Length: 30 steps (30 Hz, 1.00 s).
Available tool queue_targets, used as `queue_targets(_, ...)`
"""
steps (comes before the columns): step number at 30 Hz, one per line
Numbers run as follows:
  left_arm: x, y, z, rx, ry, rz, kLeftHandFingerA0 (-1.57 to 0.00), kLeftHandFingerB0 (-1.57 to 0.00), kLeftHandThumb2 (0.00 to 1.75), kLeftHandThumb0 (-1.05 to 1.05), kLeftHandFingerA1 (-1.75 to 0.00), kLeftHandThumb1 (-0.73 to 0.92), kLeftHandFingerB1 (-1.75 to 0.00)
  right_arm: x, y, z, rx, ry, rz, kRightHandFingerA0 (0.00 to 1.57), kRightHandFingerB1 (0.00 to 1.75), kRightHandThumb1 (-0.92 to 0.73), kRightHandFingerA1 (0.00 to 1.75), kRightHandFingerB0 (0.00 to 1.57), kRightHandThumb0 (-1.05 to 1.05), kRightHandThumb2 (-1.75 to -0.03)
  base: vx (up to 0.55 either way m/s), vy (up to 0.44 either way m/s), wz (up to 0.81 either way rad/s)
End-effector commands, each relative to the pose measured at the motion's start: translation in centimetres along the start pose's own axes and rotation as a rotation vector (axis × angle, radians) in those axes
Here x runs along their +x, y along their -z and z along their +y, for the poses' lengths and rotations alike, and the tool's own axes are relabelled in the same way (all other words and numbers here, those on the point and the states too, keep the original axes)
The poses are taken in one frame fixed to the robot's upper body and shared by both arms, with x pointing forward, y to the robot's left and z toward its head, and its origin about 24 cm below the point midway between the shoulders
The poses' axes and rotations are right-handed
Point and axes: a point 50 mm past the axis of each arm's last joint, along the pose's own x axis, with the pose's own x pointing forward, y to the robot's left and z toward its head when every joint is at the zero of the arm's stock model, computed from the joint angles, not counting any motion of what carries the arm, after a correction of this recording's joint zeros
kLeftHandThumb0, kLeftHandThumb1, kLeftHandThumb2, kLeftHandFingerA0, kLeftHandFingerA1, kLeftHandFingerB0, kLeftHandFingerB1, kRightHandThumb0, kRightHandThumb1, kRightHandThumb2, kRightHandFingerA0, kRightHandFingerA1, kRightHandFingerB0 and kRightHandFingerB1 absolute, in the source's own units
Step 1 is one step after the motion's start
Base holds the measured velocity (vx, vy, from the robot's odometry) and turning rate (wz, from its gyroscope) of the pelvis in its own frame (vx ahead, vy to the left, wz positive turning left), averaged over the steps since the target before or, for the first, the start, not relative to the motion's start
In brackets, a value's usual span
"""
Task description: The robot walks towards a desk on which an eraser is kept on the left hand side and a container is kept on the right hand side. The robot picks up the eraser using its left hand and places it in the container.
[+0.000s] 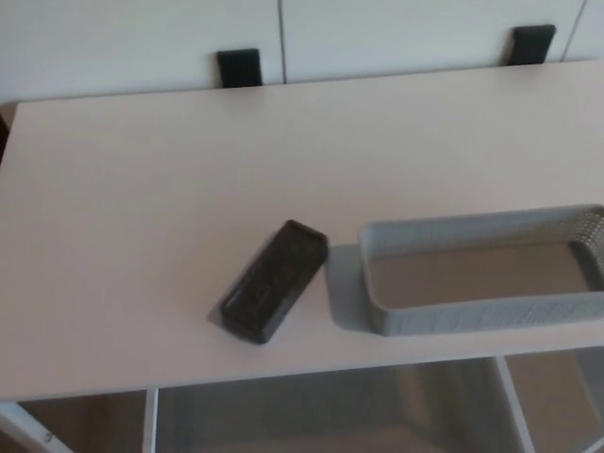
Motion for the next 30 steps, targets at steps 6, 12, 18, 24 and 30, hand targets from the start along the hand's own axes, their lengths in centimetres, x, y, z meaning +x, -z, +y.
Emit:
queue_targets(6,0.2,-0.1,0.9,0.002,-0.014,0.009,-0.46,-0.37,0.56,-0.27,-0.39,0.54,-0.33,0.1,-0.3,0.0,-0.027,-0.015,-0.003,0.6,0.44,-0.44,0.48,0.56,-0.19,-0.52,-0.02,0.086,0.05)
queue_targets(12,0.1,-0.1,1.1,-0.015,-0.005,0.016,-0.47,-0.37,0.56,-0.28,-0.39,0.55,-0.34,0.2,-0.3,0.1,-0.026,-0.025,-0.006,0.61,0.44,-0.43,0.49,0.57,-0.19,-0.52,0.01,-0.051,0.05)
queue_targets(18,0.0,-0.2,1.3,-0.01,-0.004,-0.007,-0.48,-0.38,0.56,-0.3,-0.4,0.55,-0.34,0.2,-0.4,0.0,-0.05,-0.033,-0.012,0.62,0.44,-0.44,0.49,0.56,-0.19,-0.53,0.0,0.0,0.0)
queue_targets(24,-0.7,-1.6,0.4,0.013,0.087,-0.102,-0.44,-0.35,0.57,-0.38,-0.38,0.54,-0.32,0.2,-0.3,-0.1,-0.046,-0.035,-0.004,0.62,0.44,-0.44,0.49,0.57,-0.2,-0.53,0.0,0.0,0.0)
queue_targets(30,-2.8,-7.9,-1.2,0.194,0.39,-0.414,-0.43,-0.32,0.58,-0.53,-0.35,0.56,-0.31,0.5,-0.5,-0.1,-0.041,-0.036,-0.002,0.62,0.44,-0.44,0.49,0.57,-0.18,-0.53,0.0,0.0,0.0)
